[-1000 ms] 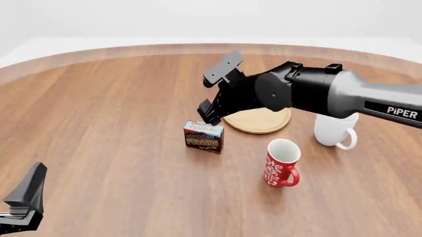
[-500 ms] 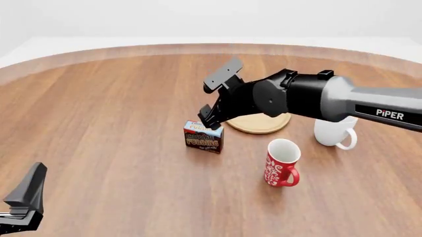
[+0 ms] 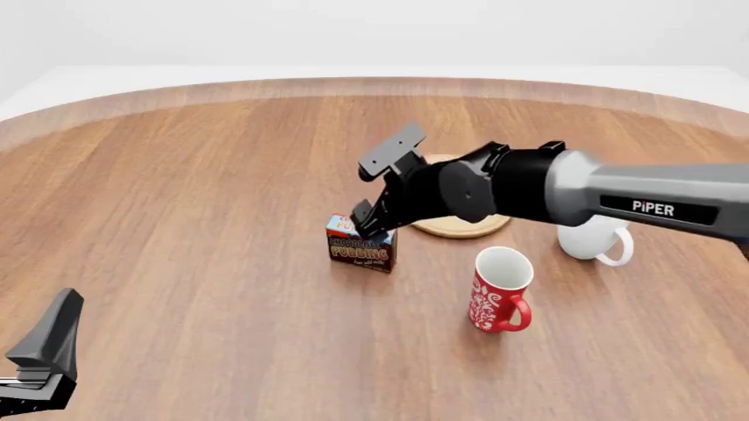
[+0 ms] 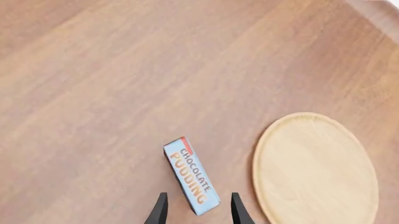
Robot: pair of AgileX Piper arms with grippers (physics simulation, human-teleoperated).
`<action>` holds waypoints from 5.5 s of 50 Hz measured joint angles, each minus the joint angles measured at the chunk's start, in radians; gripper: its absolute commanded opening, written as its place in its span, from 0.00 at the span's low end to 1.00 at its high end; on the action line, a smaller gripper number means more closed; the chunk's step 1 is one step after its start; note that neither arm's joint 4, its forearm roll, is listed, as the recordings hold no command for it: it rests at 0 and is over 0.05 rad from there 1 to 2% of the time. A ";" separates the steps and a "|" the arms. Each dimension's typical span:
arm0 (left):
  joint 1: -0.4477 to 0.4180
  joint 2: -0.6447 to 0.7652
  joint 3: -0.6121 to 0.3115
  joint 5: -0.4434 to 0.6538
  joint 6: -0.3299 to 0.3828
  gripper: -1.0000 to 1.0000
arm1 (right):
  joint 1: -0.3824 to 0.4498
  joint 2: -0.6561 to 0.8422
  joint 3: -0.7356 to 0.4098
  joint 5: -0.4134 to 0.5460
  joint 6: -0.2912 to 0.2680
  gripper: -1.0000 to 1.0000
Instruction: Put the chocolate pudding to the left of the plate.
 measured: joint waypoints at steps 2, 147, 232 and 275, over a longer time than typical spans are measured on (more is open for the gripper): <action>0.000 0.000 0.000 0.000 0.000 1.00 | 0.000 0.004 0.003 -0.004 0.002 1.00; 0.000 0.000 0.000 0.000 0.000 1.00 | -0.021 0.141 0.086 -0.174 0.077 1.00; 0.000 0.000 0.000 0.000 0.000 1.00 | -0.062 0.207 -0.439 0.158 -0.026 0.00; 0.000 0.000 0.000 0.000 0.000 1.00 | -0.067 0.553 -0.912 0.497 -0.054 0.00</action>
